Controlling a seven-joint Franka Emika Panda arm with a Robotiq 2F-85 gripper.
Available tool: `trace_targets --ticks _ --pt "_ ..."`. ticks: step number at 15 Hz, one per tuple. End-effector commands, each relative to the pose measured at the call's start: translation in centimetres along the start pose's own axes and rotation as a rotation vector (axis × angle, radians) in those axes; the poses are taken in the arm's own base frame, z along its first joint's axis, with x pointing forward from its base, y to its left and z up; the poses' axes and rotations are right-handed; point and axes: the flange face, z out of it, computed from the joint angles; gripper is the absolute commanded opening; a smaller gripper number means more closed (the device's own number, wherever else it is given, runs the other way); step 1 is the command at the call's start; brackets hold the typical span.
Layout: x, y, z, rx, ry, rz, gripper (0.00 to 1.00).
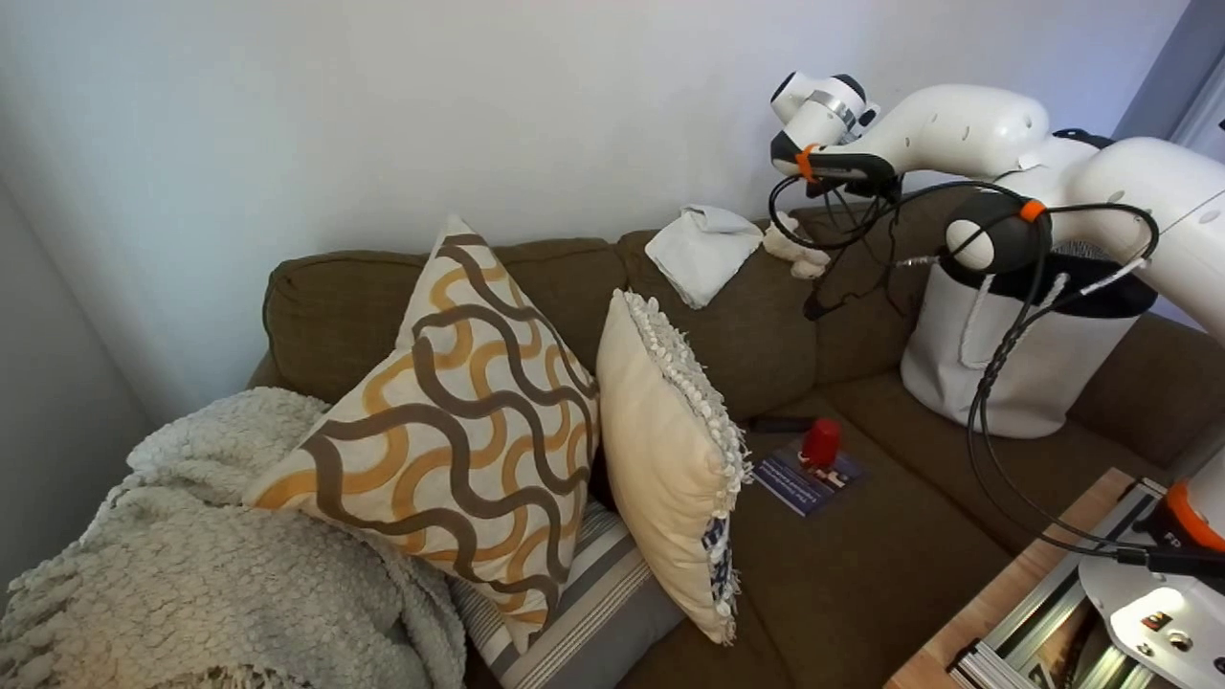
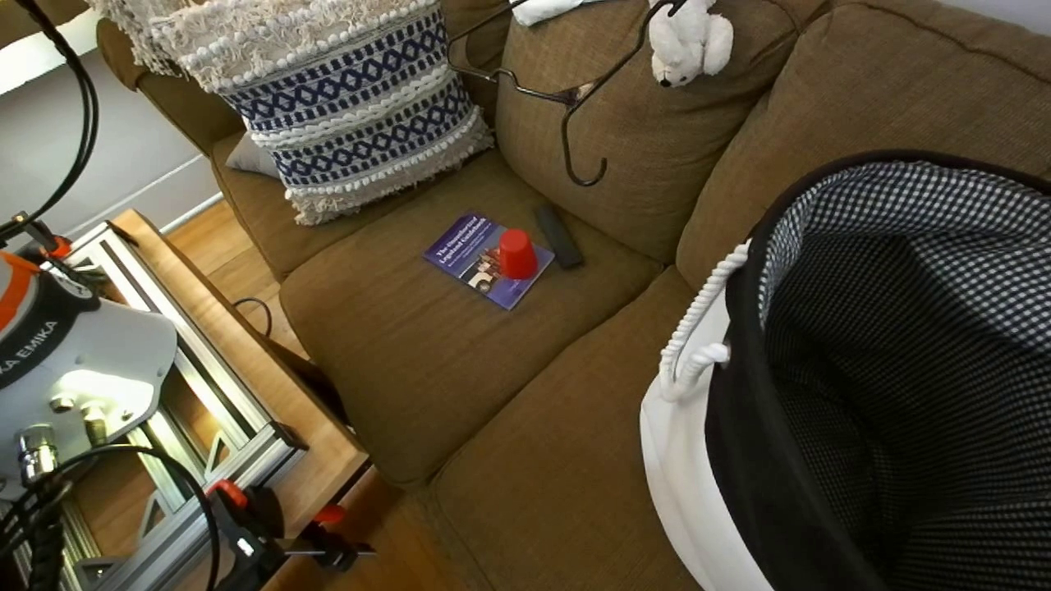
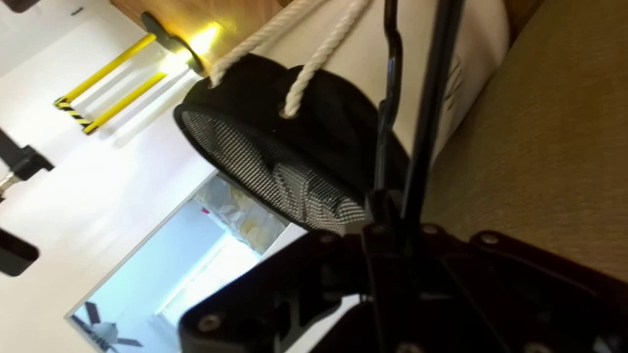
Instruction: Pick up the wire from between the pillows and put it on the middle sofa seat
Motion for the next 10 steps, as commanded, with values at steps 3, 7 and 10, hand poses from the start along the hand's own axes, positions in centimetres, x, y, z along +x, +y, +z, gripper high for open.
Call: trace_targets --ticks 3,7,10 --pt "-5.1 -3.7 0.6 0.095 -0.190 0.010 0.01" --pt "-9.3 -5.7 2.5 0.000 -0.253 0.076 0.01" --pt "-12.3 -6.5 5.9 -0.152 -0.303 0.185 0.01"
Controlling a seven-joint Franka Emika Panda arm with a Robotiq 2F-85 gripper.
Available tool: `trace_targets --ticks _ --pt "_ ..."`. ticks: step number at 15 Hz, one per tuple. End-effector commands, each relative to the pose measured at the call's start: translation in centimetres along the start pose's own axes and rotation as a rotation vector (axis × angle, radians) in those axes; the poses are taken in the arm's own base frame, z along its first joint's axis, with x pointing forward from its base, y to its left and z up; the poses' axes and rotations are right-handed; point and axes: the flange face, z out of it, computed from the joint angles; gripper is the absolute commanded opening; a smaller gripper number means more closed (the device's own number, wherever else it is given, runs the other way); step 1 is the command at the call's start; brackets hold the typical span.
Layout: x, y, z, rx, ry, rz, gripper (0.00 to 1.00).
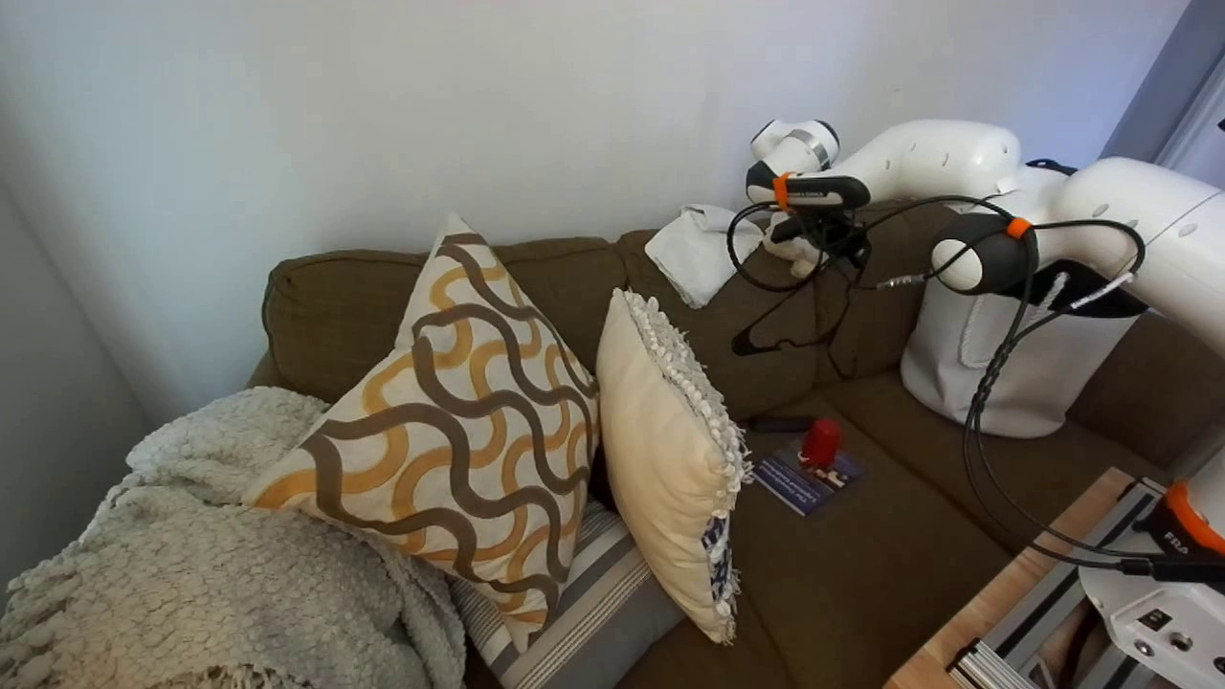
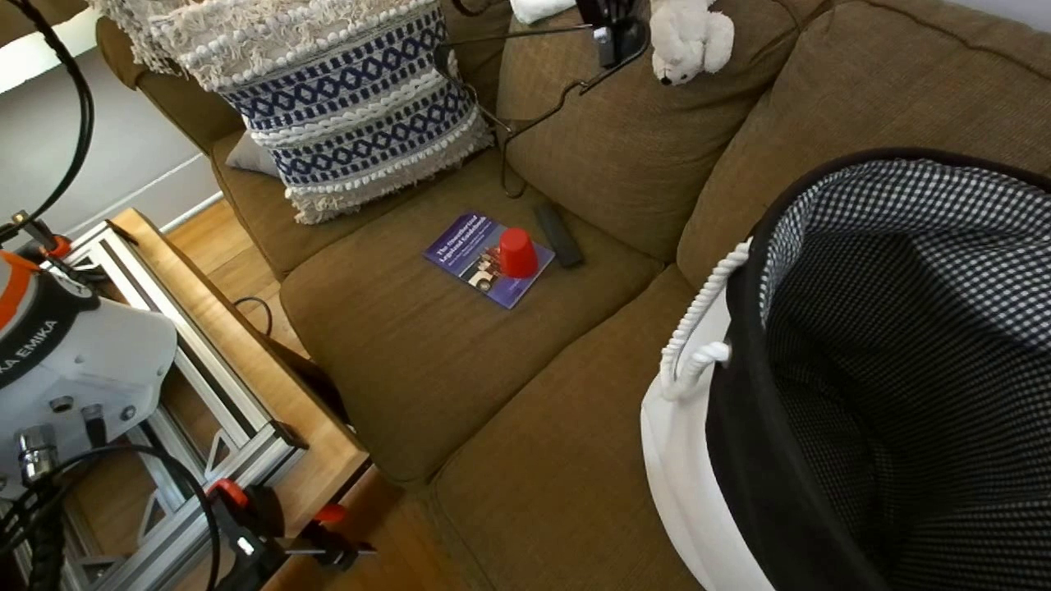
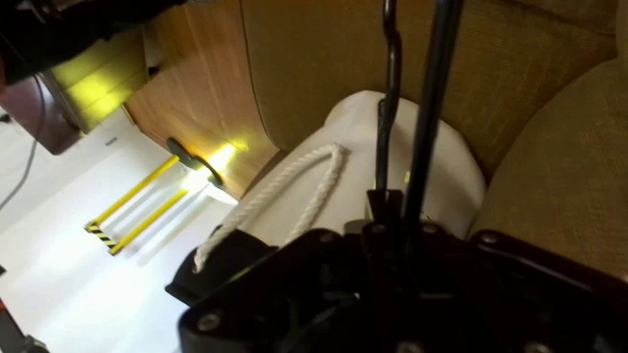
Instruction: Pick up the wire from between the pillows and put it on the middle sofa seat
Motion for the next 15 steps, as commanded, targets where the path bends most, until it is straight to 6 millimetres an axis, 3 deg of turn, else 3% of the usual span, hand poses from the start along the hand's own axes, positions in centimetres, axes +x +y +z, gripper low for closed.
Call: trace_targets --ticks 1,5,7,10,11,12,14,15 --pt "-2.4 -1.1 4.8 -0.138 -0.072 0.135 0.01" --pt "-6.3 -1.6 9.9 -0.331 -0.164 0.215 0.01" --pt "-8.6 -2.3 10.4 -0.348 -0.173 0.210 0.01" --pt "-11.5 -2.3 8.1 -0.327 -0.114 0.188 0.01" --pt "-12.3 -2.2 7.3 -0.325 -0.098 0.185 0.29" --pt "-12.6 -1.9 6.5 -0.320 -0.085 0.190 0.31" --pt "-13.5 -1.1 4.4 -0.322 -0.047 0.244 0.46" --pt "-6.5 -0.9 7.7 -0.336 -0.019 0.301 0.52"
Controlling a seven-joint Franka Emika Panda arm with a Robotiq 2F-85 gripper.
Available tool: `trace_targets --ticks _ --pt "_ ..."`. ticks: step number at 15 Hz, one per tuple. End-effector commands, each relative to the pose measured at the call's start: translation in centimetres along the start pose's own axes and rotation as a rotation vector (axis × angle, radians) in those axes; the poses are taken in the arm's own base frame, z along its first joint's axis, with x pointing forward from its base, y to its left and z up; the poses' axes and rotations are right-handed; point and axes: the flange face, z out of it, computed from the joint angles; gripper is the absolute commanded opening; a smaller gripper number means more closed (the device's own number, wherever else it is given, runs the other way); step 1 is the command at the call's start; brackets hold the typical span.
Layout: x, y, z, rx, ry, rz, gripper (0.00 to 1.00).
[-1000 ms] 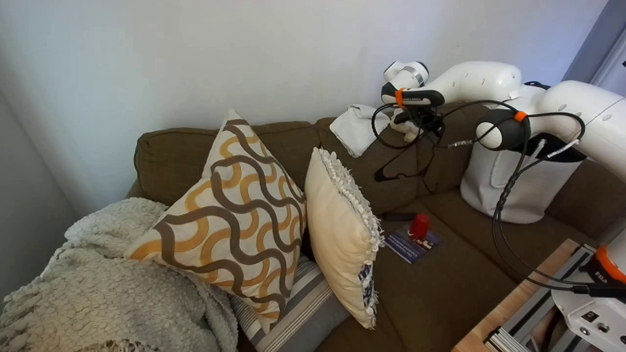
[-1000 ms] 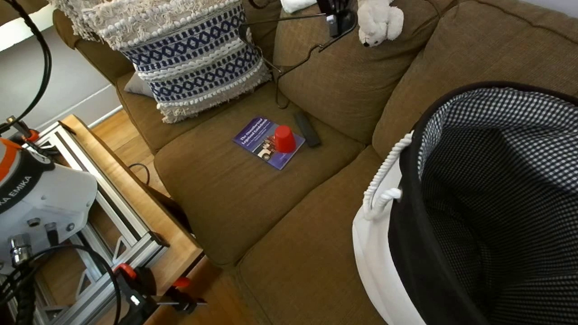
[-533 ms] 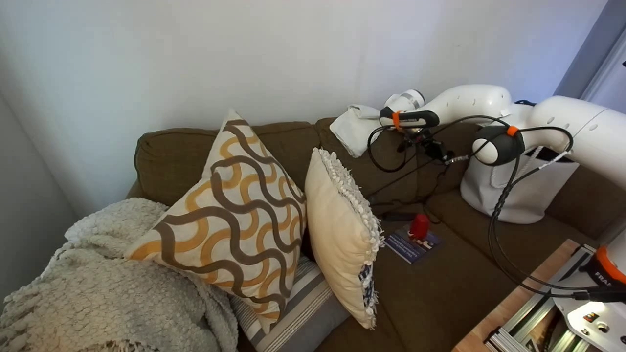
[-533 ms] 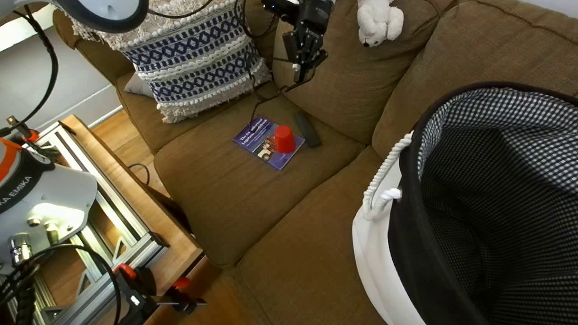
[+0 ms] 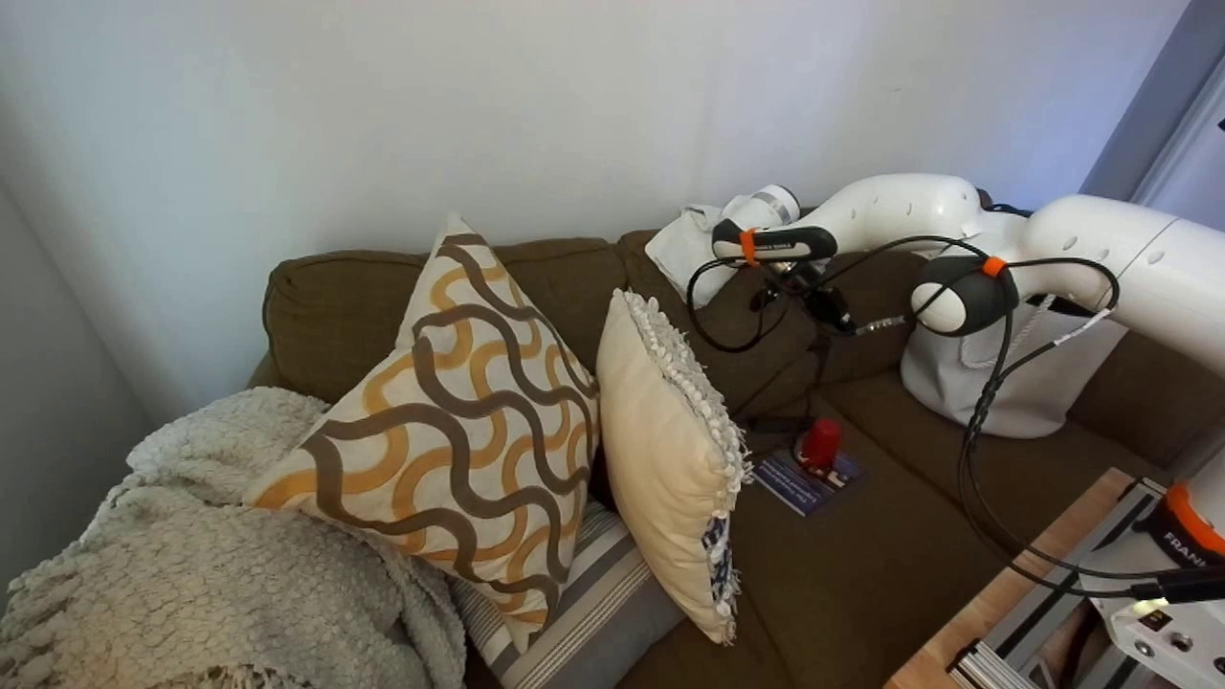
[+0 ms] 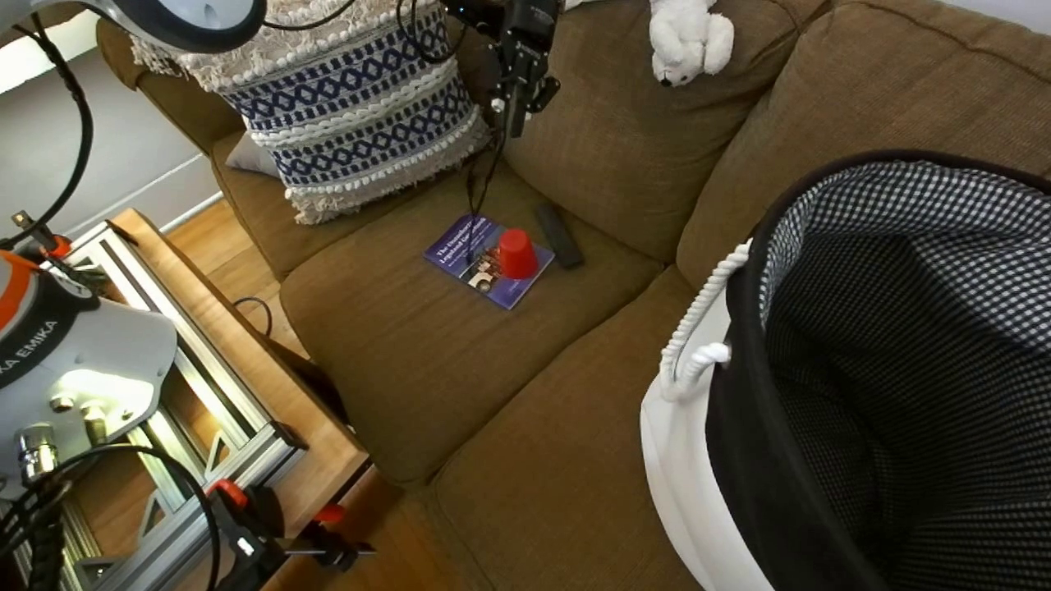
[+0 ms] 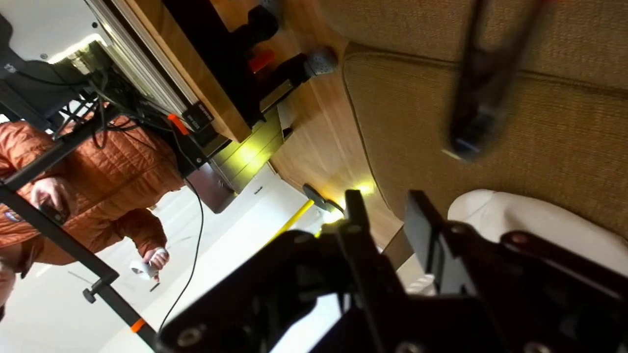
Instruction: Pick up the wire from between the pillows and put it on the middle sofa seat
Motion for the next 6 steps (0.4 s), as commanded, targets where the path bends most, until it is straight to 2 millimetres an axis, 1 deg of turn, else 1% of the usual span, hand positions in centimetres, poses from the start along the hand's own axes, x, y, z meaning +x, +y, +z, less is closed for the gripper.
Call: trace_targets --ticks 1,3,4,5,6 --pt "8.0 -0.4 0.9 -0.015 0.077 0.181 0.59" --pt "12.6 -0.3 0.0 0.039 0.173 0.216 0.75" --pt "8.5 0.0 -0.2 0.018 0.141 0.184 0.59" --pt "11.1 -0.2 0.0 0.024 0.157 0.204 0.65" --pt "12.7 -0.2 0.2 0.025 0.155 0.215 0.72"
